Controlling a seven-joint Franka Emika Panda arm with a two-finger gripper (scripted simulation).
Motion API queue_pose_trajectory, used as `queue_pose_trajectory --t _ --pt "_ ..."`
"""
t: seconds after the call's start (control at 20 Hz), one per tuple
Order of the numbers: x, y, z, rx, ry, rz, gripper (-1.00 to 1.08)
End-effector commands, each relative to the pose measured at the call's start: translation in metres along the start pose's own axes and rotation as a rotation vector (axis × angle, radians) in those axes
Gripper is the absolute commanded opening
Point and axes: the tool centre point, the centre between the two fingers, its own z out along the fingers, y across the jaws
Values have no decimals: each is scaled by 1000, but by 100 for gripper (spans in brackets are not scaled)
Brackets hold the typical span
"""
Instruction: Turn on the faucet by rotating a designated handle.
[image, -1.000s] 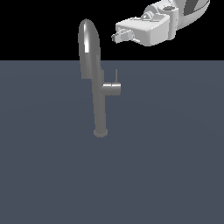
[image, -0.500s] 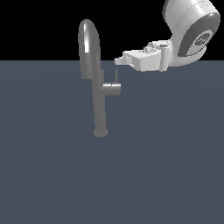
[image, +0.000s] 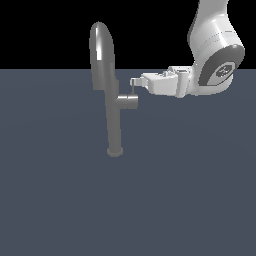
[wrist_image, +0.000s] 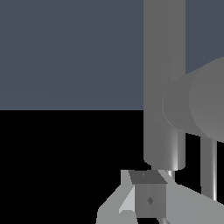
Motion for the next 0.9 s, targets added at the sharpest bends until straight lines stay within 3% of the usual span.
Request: queue_pose_trajectory --t 0.0,0.55,0.85 --pt "3 -1 1 11 -11 10 -100" --pt "1 0 1 6 -7 5 -100" --pt "-6 17 1 6 -7 5 -100"
